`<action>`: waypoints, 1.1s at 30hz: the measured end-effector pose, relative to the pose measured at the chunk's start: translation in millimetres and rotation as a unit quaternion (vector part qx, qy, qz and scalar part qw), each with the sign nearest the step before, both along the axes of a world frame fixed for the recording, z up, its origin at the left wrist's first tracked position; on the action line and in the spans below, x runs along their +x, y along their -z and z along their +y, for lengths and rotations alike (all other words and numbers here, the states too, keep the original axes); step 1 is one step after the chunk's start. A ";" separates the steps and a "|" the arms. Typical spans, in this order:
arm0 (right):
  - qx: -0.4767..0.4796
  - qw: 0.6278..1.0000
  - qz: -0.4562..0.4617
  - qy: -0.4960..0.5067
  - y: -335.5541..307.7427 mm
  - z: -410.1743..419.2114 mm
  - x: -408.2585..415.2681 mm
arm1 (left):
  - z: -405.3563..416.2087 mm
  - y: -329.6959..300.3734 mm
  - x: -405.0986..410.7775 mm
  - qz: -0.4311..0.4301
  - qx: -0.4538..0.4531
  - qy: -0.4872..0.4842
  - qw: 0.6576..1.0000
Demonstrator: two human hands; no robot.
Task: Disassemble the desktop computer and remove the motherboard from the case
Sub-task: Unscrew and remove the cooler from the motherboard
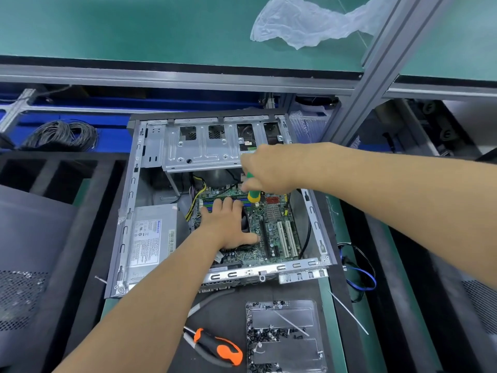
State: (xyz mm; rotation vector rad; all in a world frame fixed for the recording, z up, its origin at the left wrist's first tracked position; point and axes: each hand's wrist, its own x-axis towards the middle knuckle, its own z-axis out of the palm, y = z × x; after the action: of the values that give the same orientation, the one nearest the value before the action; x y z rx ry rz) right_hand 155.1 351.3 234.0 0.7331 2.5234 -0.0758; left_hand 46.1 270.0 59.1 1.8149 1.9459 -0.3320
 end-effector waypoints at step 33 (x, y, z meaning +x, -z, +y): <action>-0.026 0.997 0.022 -0.064 1.9 1.4 5.5 | 0.7 2.2 -0.4 -0.001 0.002 0.001 1.000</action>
State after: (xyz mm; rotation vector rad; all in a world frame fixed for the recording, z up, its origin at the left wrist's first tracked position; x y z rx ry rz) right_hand 160.7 352.7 232.1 0.5529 2.5936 -0.1137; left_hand 45.7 270.7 56.9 1.8185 1.9444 -0.3267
